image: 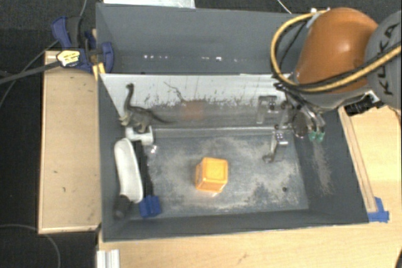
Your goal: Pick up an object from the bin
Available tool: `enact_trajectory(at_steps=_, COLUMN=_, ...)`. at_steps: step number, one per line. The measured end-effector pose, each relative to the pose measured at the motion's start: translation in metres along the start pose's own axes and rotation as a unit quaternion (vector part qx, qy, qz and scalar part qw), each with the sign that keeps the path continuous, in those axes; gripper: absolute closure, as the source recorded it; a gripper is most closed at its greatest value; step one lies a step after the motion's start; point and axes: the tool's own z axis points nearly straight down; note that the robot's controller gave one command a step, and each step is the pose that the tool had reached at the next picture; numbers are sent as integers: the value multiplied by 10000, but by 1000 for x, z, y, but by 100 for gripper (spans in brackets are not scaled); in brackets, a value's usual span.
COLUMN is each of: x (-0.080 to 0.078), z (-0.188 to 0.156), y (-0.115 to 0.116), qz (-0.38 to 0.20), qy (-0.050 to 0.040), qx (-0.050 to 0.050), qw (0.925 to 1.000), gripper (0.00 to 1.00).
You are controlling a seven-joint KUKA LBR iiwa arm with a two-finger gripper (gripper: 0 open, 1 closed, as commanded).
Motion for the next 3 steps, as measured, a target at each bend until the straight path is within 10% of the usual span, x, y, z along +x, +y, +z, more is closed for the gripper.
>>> enact_trajectory(at_steps=1, x=-1, z=-5, y=0, qz=0, qy=-42, qx=0, qw=10000, gripper=0)
enact_trajectory(at_steps=2, x=3, z=71, y=50, qz=-528, qy=-43, qx=-1, qw=9986, gripper=0)
enact_trajectory(at_steps=3, x=35, z=103, y=59, qz=-175, qy=-33, qx=-2, qw=9998, gripper=0)
